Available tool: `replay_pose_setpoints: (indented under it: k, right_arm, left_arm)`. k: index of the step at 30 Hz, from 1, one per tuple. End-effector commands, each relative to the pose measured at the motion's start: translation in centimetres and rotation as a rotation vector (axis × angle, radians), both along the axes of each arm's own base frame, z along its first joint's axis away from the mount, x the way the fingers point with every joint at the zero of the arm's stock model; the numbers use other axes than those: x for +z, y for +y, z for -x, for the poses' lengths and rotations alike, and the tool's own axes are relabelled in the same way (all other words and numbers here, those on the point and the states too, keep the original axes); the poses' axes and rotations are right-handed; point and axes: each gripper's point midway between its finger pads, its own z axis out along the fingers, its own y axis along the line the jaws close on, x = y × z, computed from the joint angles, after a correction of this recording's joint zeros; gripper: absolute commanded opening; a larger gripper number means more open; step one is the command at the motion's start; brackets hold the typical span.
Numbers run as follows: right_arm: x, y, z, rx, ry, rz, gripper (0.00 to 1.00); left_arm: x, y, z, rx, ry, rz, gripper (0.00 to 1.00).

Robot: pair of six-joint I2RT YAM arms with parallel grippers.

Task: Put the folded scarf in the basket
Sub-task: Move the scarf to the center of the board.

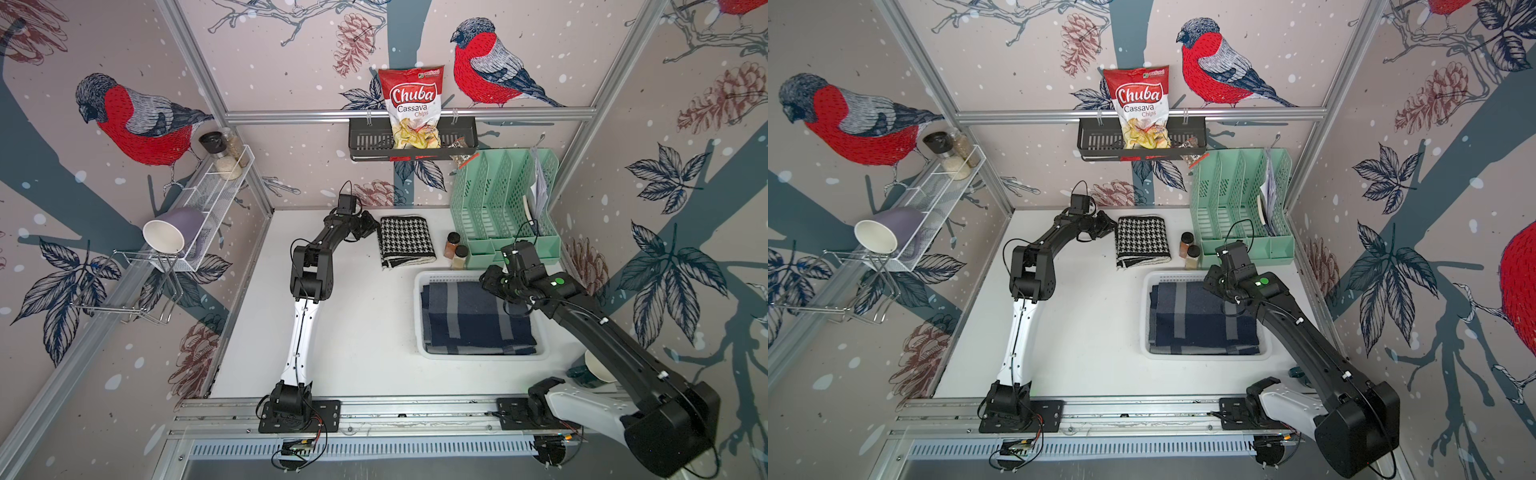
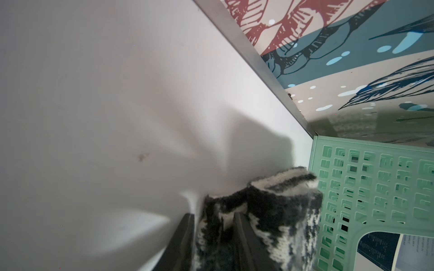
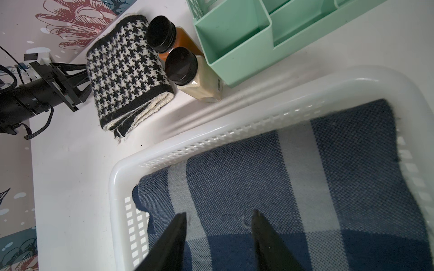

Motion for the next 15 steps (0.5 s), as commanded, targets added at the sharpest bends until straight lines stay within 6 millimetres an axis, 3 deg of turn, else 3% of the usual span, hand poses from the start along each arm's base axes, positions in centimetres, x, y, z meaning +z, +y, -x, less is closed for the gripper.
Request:
replay_pose_setpoints:
  k: [1, 7, 12, 15]
  right_arm:
    - [0.12, 0.03, -0.35, -0.012, -0.011, -0.006, 0.51]
    - [0.1, 0.11, -0.5, -0.009, -0.009, -0.004, 0.51]
    - [-0.06, 0.31, -0.58, -0.003, -0.007, -0.008, 0.51]
    - [-0.09, 0.3, -0.59, -0.001, -0.008, -0.006, 0.51]
  left_arm:
    - [-2.52, 0.66, 1.37, 0.007, 0.087, -0.031, 0.31]
    - [-3.24, 0.77, 1.51, 0.022, 0.107, -0.029, 0.19]
    - [-3.19, 1.0, 1.28, 0.041, 0.106, -0.023, 0.01]
    - [-2.92, 1.16, 1.13, 0.055, 0.1, -0.021, 0.0]
